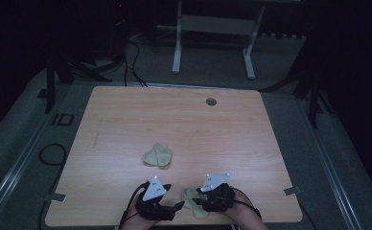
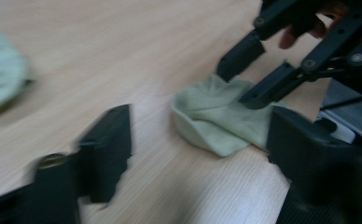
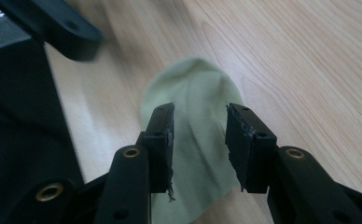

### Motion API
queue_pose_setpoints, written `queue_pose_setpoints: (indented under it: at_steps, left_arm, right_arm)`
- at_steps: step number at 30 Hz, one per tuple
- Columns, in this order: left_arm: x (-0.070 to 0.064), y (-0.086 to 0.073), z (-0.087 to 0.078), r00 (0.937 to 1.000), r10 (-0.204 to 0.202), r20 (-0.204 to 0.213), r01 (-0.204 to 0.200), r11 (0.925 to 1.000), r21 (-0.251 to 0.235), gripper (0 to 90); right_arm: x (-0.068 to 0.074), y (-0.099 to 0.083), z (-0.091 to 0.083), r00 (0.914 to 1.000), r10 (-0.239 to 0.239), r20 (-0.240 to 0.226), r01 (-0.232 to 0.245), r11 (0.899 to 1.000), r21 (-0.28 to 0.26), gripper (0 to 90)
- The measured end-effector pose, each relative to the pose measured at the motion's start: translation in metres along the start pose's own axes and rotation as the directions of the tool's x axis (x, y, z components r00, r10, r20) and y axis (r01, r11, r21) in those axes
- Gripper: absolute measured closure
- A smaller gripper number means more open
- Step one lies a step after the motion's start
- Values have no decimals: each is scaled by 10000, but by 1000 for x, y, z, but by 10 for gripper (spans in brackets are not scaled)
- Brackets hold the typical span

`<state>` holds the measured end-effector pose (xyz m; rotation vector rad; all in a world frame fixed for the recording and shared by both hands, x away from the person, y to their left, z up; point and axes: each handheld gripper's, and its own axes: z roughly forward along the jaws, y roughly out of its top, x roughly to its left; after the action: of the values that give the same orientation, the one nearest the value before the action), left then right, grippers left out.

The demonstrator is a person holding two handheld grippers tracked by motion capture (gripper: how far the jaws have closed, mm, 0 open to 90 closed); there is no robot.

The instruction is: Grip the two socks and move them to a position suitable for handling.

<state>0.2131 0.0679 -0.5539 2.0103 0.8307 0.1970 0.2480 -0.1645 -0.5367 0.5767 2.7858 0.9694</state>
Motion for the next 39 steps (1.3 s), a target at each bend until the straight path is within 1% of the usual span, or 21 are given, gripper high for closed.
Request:
queue_pose_setpoints:
  at_steps: [1,2,4,5,6,7,8,9,11,12,16,17,19,20,22,25,27,29,33,36,39]
  left_arm:
    - [3,1,4,9999,-99,72,97,9998,179,349]
    - [5,1,8,9996,-199,221,193,9995,236,409]
    - [8,2,15,9996,-265,130,259,9985,481,444]
    - [10,3,17,9995,-277,181,267,9981,555,490]
    - [11,3,20,9997,-221,108,213,9973,705,527]
    - [12,3,22,9994,-288,203,272,9965,792,538]
    - [13,4,25,9991,-307,286,282,9960,851,570]
    - [13,4,27,9993,-268,251,242,9947,997,599]
    - [14,5,32,9980,-338,531,277,9935,1108,642]
    - [13,5,34,9985,-301,459,243,9922,1226,668]
    - [11,4,37,9991,-117,397,68,9924,1226,842]
    - [10,4,37,9994,-141,307,104,9929,1185,876]
    - [9,4,36,9994,-96,344,55,9931,1170,884]
    - [7,4,35,9998,-43,202,20,9937,1125,885]
    - [6,4,33,9998,-21,199,-1,9938,1109,888]
    - [5,5,27,9999,166,-35,-162,9948,1006,889]
    - [5,5,22,9997,75,-221,-56,9963,862,889]
    - [8,5,15,9997,-71,-223,88,9971,756,889]
    - [8,6,1,9987,-173,-471,197,9985,503,889]
    - [7,5,-8,9979,-283,-577,306,9988,393,888]
    - [6,2,-14,9969,-492,-607,513,9982,325,888]
  right_arm:
    - [-2,-1,1,10000,56,7,-56,10000,48,622]
    - [-4,-2,3,9999,105,-7,-105,9999,62,631]
    - [-6,-3,5,9997,208,-88,-207,9997,118,670]
    - [-7,-3,6,9996,247,-133,-246,9996,136,681]
    - [-8,-4,7,9997,220,-108,-218,9996,175,698]
    - [-8,-5,8,9997,221,-100,-218,9994,261,708]
    - [-8,-5,10,9997,200,-101,-196,9992,341,711]
    - [-9,-6,10,9997,221,-119,-217,9993,316,719]
    - [-10,-6,11,9997,212,-140,-207,9993,311,745]
    - [-10,-6,11,9998,187,-113,-183,9993,318,760]
    - [-10,-7,11,9999,126,-87,-123,9994,319,794]
    - [-10,-7,11,9999,138,-77,-136,9994,318,800]
    - [-10,-7,10,9998,164,-90,-161,9995,272,825]
    - [-10,-7,10,9998,180,-100,-177,9995,261,839]
    - [-8,-7,8,9998,163,-101,-160,9995,273,855]
    - [-6,-5,0,10000,46,-14,-46,10000,82,861]
    - [-6,-4,-9,9999,88,100,-86,9998,-200,862]
    - [-7,-3,-19,9995,144,292,-131,9989,-442,862]
    - [-11,-4,-41,9974,350,624,-291,9953,-926,862]
    - [-15,-8,-54,9943,640,854,-543,9922,-1120,862]
    - [-19,-14,-60,9914,894,960,-784,9905,-1129,862]
